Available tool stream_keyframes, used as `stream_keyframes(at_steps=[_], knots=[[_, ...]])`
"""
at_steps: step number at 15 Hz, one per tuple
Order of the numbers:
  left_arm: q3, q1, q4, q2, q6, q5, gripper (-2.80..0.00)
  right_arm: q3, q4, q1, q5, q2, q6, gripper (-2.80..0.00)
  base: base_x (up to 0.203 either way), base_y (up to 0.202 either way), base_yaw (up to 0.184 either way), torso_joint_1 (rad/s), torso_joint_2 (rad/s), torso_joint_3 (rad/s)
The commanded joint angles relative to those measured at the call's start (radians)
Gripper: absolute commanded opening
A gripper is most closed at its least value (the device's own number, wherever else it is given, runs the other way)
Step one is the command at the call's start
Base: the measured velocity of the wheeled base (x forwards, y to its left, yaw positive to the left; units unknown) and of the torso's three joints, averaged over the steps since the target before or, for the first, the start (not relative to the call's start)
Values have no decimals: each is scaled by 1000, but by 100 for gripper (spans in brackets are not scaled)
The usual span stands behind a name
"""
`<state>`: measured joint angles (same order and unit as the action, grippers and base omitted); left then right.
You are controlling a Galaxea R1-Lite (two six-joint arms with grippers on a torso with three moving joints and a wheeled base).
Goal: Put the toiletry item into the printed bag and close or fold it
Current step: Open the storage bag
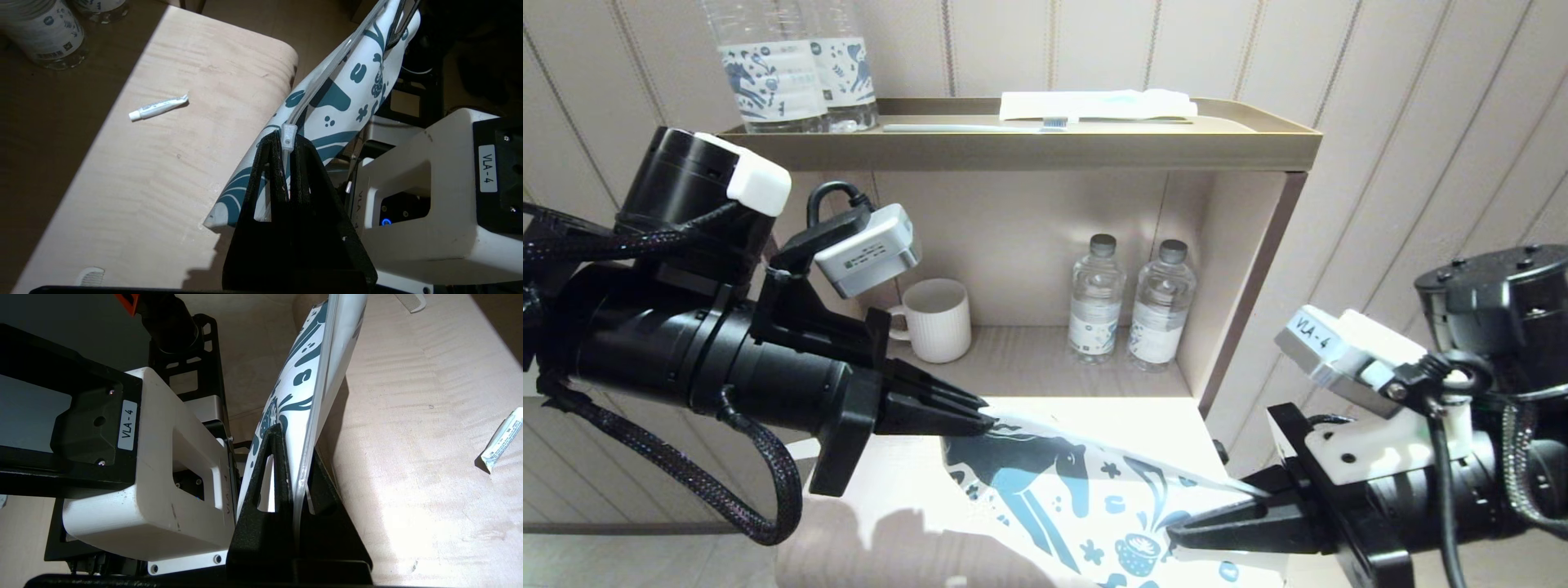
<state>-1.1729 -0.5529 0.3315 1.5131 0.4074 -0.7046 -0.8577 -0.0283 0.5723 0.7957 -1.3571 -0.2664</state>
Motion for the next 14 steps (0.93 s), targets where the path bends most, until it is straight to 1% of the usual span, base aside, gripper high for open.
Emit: stream_keyframes(at_steps=[1,9,11,14], knots=[[4,22,1,-13,1,-4,-280,5,1,0,3,16,-2,-280,0,0,0,0,0,0],[18,63,5,-33,2,-4,-280,12,1,-2,3,15,-2,-280,0,0,0,0,0,0],[39,67,3,-40,4,-3,-280,12,1,-2,3,15,-2,-280,0,0,0,0,0,0],[24,67,3,-35,5,-6,-280,12,2,1,3,11,-2,-280,0,0,0,0,0,0]])
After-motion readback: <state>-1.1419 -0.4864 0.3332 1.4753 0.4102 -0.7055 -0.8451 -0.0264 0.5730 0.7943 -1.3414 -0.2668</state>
